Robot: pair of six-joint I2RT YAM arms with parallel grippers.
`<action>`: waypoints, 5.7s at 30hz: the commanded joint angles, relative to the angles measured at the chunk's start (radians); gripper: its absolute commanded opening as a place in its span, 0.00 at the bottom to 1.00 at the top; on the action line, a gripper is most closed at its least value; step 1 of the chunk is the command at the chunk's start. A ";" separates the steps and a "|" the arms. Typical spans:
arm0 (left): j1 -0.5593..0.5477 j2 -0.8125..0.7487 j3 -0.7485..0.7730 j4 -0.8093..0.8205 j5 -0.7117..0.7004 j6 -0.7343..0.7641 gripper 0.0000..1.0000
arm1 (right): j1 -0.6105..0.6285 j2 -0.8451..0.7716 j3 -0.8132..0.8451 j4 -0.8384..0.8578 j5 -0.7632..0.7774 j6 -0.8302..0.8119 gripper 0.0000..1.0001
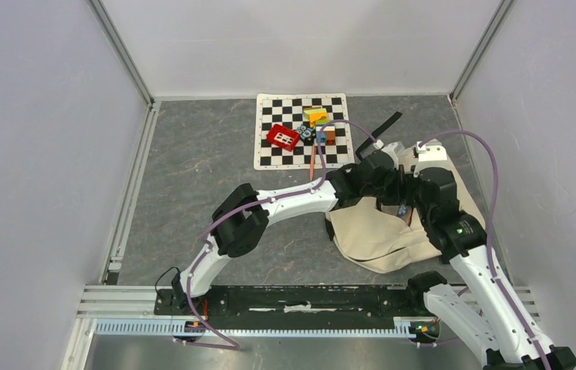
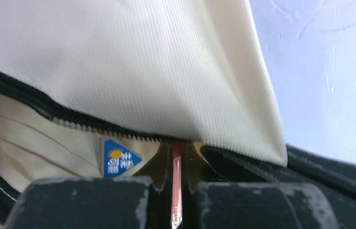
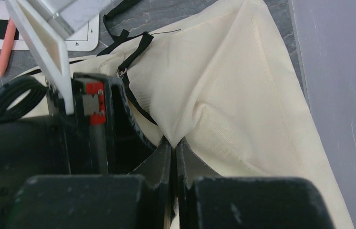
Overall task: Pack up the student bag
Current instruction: Place the stationery in the student bag, then pick up the stationery from the center of the board, then place the stationery in the student bag.
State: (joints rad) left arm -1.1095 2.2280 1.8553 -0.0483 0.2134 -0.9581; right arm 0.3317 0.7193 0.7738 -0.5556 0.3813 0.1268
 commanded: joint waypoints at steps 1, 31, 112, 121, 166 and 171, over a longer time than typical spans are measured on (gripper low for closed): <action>0.006 0.019 0.023 0.141 -0.129 -0.061 0.02 | 0.006 -0.035 0.042 0.069 -0.058 0.018 0.00; -0.005 -0.384 -0.463 0.316 -0.408 0.358 0.80 | 0.005 -0.047 0.038 0.069 -0.049 0.036 0.00; 0.246 -0.703 -0.833 -0.024 -0.131 0.233 0.02 | 0.006 -0.056 0.032 0.055 -0.063 0.046 0.00; 0.008 -0.603 -0.731 0.181 0.031 0.021 0.02 | 0.006 -0.060 0.032 0.070 -0.080 0.066 0.00; -0.004 -0.518 -0.663 0.251 -0.311 0.350 0.88 | 0.006 -0.103 -0.019 0.075 -0.058 0.065 0.00; -0.003 -0.709 -0.869 0.116 -0.464 0.228 0.94 | 0.005 -0.096 -0.024 0.077 -0.054 0.065 0.00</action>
State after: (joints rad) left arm -1.1168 1.6524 1.0977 0.1482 -0.1013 -0.6708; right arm 0.3317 0.6243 0.7261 -0.5556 0.3485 0.1791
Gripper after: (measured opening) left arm 0.919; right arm 0.053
